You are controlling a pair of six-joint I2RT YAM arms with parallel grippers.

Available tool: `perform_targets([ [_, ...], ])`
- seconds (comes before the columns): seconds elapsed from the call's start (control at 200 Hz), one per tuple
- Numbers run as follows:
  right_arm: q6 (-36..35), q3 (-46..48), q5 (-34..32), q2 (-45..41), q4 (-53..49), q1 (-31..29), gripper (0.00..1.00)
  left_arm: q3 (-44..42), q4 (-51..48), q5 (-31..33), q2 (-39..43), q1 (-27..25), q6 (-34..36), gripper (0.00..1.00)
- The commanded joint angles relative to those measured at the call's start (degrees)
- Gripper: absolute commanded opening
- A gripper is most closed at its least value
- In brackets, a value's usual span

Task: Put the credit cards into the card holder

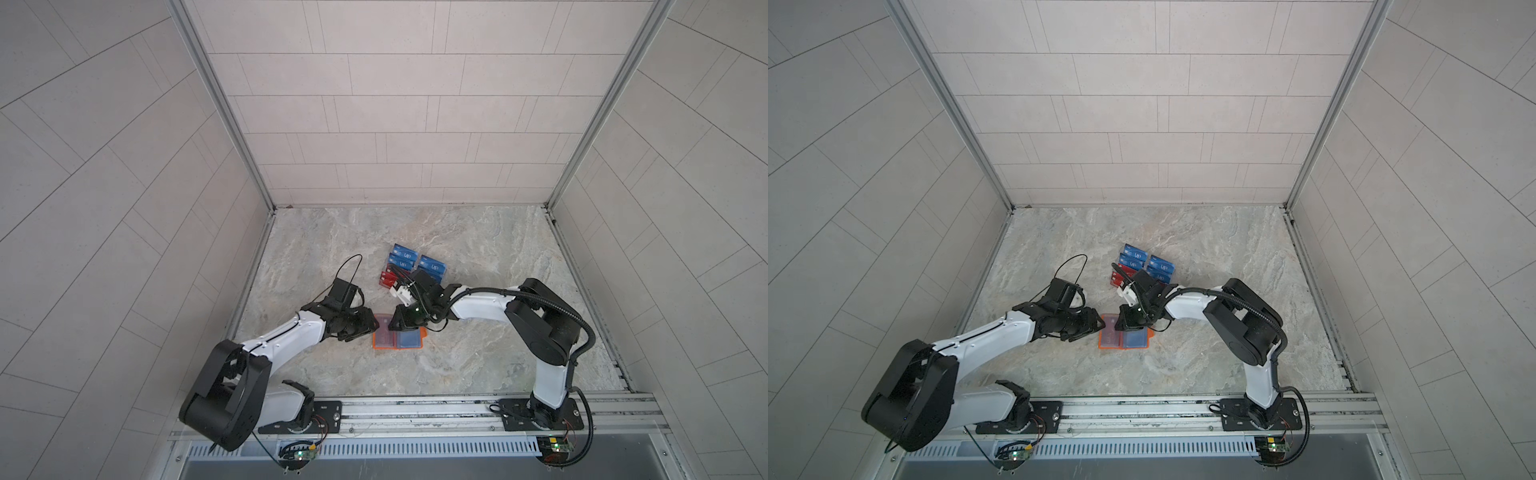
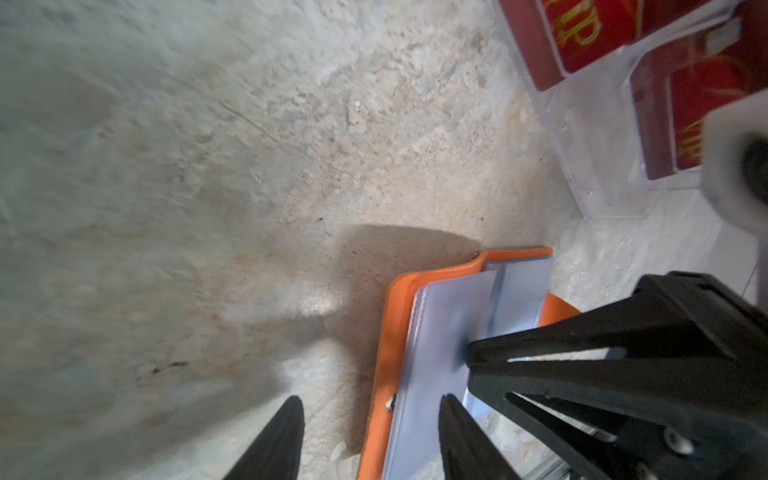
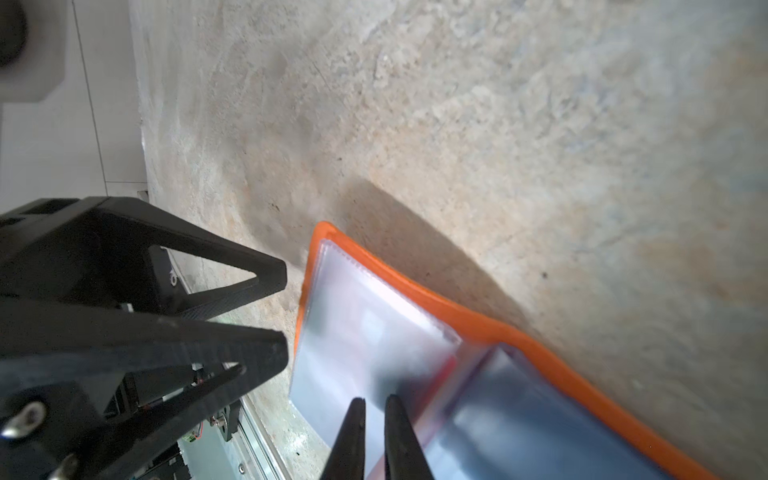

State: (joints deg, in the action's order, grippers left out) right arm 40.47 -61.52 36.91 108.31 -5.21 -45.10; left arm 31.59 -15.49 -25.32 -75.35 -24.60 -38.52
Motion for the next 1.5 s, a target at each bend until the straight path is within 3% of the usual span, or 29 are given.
perform_targets([
  [0.0, -5.9, -1.7, -4.5, -1.7, -8.5, 0.2, 0.15, -0.1, 2.5, -0.9, -2.0, -0.9, 0.8, 0.54],
  [0.205, -7.9, -2.6, -4.4, -0.7, -11.6, 0.1, 0.15, -0.3, 3.1, -2.0, -3.9, -1.6, 0.8, 0.42],
  [0.365, -6.9, 0.1, -4.5, -1.9, -10.4, -0.1, 0.15, -0.6, 2.7, -2.3, -4.7, -3.0, 1.2, 0.28],
  [0.511, -5.6, 2.9, -4.9, -3.7, -9.5, -0.8, 0.15, -1.0, 2.8, -2.3, -4.6, -3.7, 1.0, 0.24],
  [0.571, -5.1, 3.9, -5.1, -4.3, -9.1, -1.2, 0.15, -1.2, 2.7, -2.2, -4.3, -5.8, 1.0, 0.24],
  [1.141, -0.3, 6.3, -4.3, -4.3, -3.1, -3.9, 0.14, -0.3, 3.0, -2.9, -5.2, -6.2, 1.3, 0.27],
  [1.497, 0.7, 5.8, -5.2, -4.4, -3.0, -3.8, 0.14, 1.8, -2.9, -0.4, -1.2, -5.5, 2.6, 0.35],
])
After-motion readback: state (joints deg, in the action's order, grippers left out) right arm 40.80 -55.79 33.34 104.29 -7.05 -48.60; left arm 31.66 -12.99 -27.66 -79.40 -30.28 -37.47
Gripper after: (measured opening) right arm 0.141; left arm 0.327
